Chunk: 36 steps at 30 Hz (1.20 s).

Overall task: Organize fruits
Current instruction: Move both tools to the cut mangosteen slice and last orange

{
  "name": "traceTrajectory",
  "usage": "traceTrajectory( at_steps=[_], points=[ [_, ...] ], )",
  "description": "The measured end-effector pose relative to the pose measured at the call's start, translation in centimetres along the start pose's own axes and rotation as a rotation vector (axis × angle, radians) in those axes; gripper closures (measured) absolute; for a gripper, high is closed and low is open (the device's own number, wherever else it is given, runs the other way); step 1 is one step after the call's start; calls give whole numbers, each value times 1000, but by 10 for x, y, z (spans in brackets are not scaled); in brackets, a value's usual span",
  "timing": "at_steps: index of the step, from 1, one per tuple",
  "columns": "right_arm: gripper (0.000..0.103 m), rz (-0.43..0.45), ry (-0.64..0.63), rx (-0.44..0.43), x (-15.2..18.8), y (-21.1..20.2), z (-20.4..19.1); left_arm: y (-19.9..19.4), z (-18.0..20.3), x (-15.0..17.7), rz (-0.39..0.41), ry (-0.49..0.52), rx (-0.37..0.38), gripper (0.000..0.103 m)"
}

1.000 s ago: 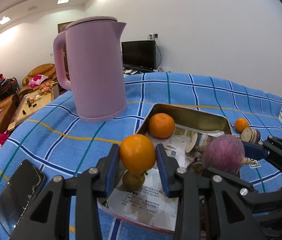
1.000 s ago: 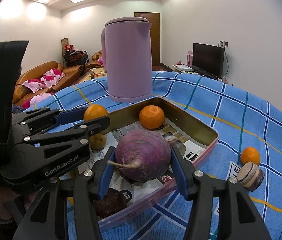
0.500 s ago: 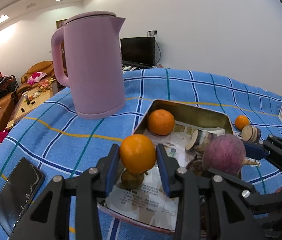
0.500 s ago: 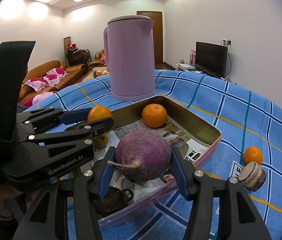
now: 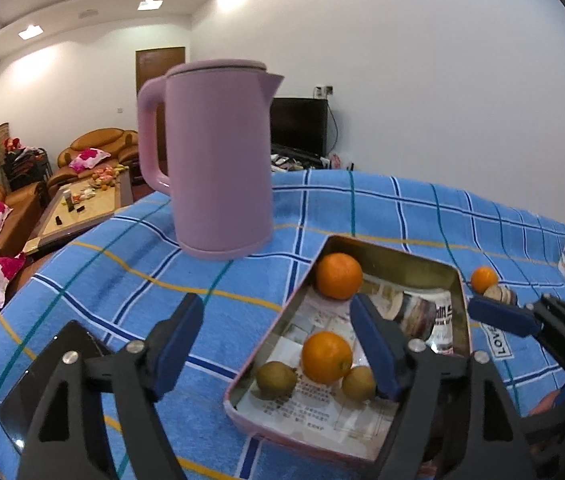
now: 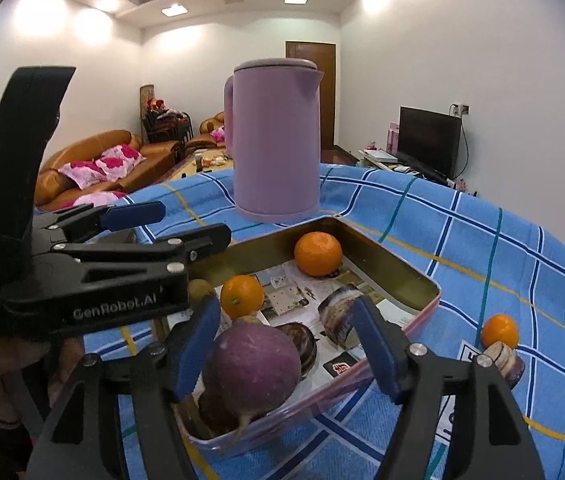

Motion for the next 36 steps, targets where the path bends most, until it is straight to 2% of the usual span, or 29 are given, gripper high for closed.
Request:
traceTrajectory(
  at_steps=[4,7,9,11,15,18,22,31,32,33,36],
  points=[
    [33,26,24,30,-5,-16,12,-4,5,-3,14,1,6,11],
    [33,35,75,71,-9,-31,32,-4,14,-2,11,2,20,10],
    [33,27,95,127,-8,-39,47,-3,23,-2,0,-8,38,10],
    [33,7,105,224,-6,-45,67,-2,33,-3,-8,-16,57,10],
    [33,-78,148,401,5,-45,109,-4,55,-9,-1,-4,99,8],
    [33,-133,213,446,18,-38,133,-6,70,-13,12,20,116,4],
    [33,-198,225,477,30,-21,143,-3,84,-16,10,49,128,4],
    [35,-232,327,450,40,-8,156,2,94,-21,2,58,144,4],
    [39,-242,337,448,42,-6,158,2,96,-22,2,58,146,4],
    [50,-247,344,447,43,-6,159,2,98,-23,4,60,150,4],
    [63,-242,360,423,44,-9,160,2,107,-25,6,74,156,3]
  ],
)
Point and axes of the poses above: each gripper's, at about its wrist camera, not at the fingertips, and y roughly the way its jaws point, z to its right, x to its underside, the point moved 3 cm from there along y, roughly the way its jaws point, and after that the axes turned 14 degrees about z, right-handed, at the moved point
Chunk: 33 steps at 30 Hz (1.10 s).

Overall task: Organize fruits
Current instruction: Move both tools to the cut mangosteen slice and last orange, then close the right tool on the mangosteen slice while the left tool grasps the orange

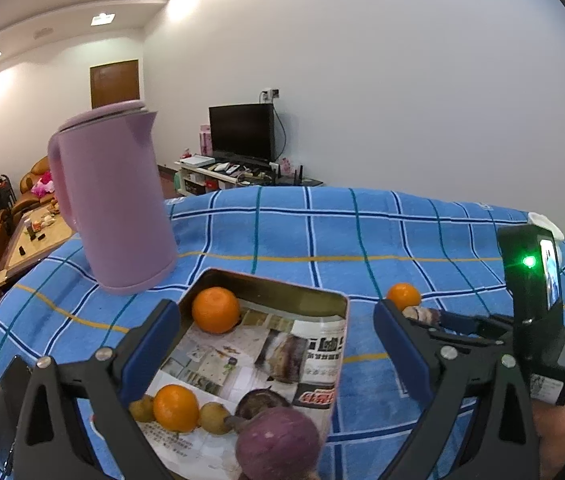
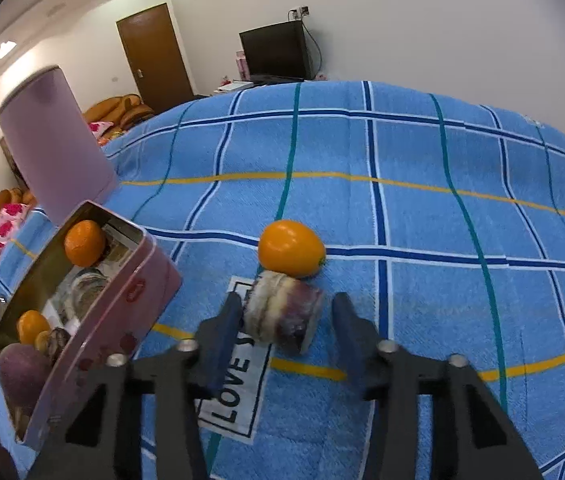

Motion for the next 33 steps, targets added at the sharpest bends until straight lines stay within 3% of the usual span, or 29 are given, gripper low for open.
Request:
traceTrajectory(
  at_steps=[4,20,23,26,31,33],
  points=[
    [63,33,-8,-3,-3,-10,3,5,17,-6,-9,13,38,3],
    [63,122,22,268,-19,-50,120,65,109,3,-164,48,173,4],
    [63,119,59,243,-18,-51,128,76,127,8,-174,87,187,5],
    [63,125,50,255,-16,-52,129,91,135,15,-190,100,184,13],
    [63,114,65,254,-11,-44,130,112,139,30,-251,89,197,35],
    [63,119,62,254,-11,-44,129,117,141,33,-262,91,198,35]
  ],
)
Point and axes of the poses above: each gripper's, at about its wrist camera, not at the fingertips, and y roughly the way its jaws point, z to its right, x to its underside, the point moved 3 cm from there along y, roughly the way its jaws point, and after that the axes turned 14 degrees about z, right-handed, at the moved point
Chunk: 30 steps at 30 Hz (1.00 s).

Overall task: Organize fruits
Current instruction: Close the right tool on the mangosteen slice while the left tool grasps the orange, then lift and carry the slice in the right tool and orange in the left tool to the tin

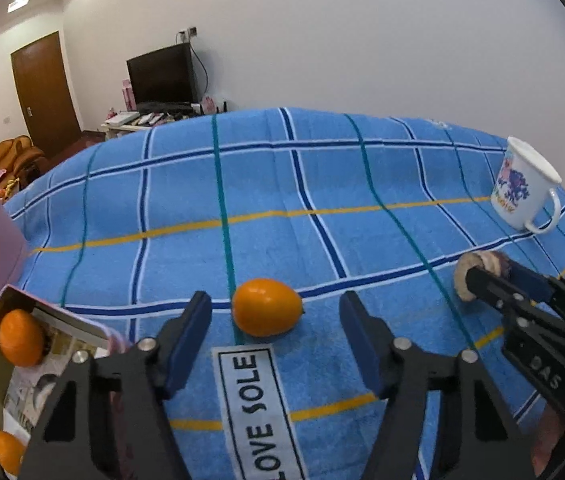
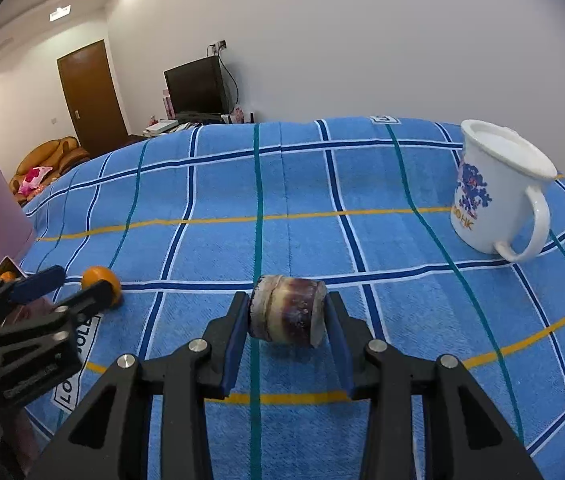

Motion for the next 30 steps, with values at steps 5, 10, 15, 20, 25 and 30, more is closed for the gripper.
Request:
traceTrajectory(
  at_steps=[5,10,15,20,25,30],
  points=[
    [63,-2,9,-11,1,0,0,17,0,1,-26,-25,4,35],
    [63,-4,0,-15,1,0,-3,33,-3,6,-75,-46,-5,37],
    [63,-5,-10,-24,2,1,-6,30,-6,8,-78,-69,20,58],
    [63,-5,-7,-31,2,1,-6,25,-10,10,-66,-98,56,58],
    [63,0,-1,-42,1,0,-6,14,-9,10,-31,-89,63,58],
    [63,16,-17,-51,1,-3,-10,2,-7,8,15,-73,58,58]
  ],
)
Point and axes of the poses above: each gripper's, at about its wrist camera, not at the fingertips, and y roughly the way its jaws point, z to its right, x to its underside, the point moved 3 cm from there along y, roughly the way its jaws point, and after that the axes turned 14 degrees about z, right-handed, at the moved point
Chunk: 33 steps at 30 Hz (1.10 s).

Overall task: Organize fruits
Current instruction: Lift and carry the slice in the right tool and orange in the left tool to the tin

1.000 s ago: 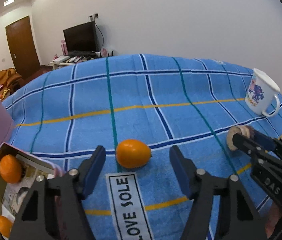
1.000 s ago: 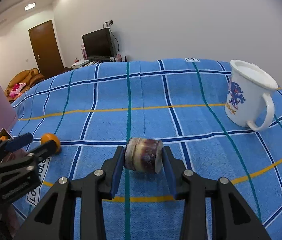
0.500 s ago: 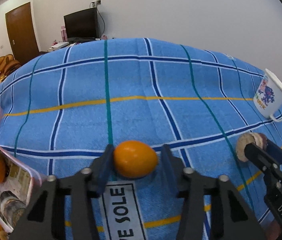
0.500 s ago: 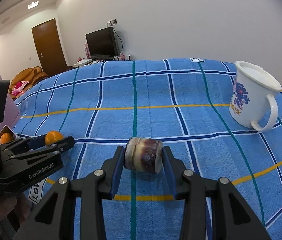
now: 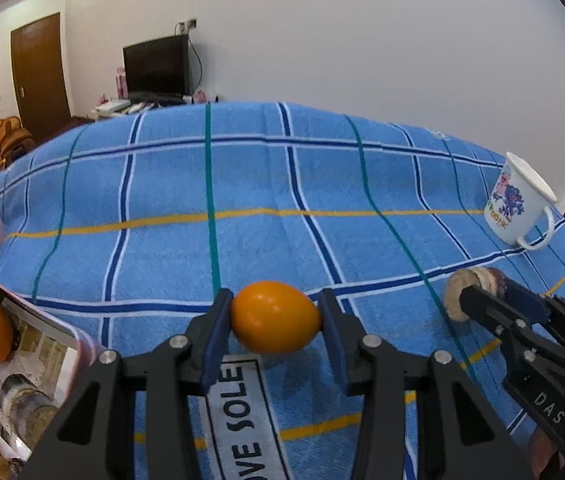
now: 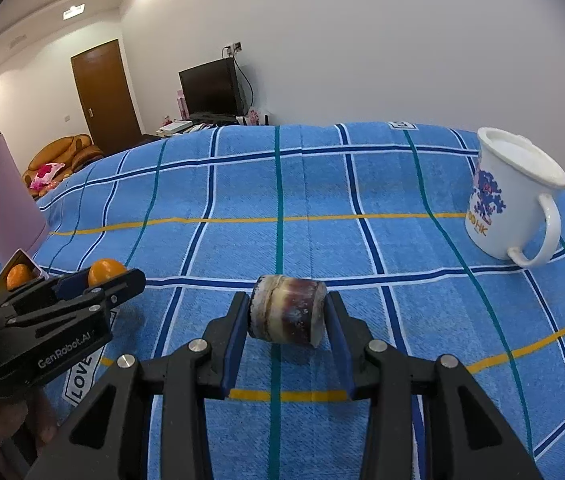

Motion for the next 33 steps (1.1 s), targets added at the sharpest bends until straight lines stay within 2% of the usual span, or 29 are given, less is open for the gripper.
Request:
traceTrajectory(
  at_steps=[12,33],
  points=[
    [63,53,-14,-22,-2,-11,-4,-15,5,-8,83,39,-7,58],
    [63,128,-26,-27,-6,-26,-5,-29,7,-11,180,43,-26,58]
  ],
)
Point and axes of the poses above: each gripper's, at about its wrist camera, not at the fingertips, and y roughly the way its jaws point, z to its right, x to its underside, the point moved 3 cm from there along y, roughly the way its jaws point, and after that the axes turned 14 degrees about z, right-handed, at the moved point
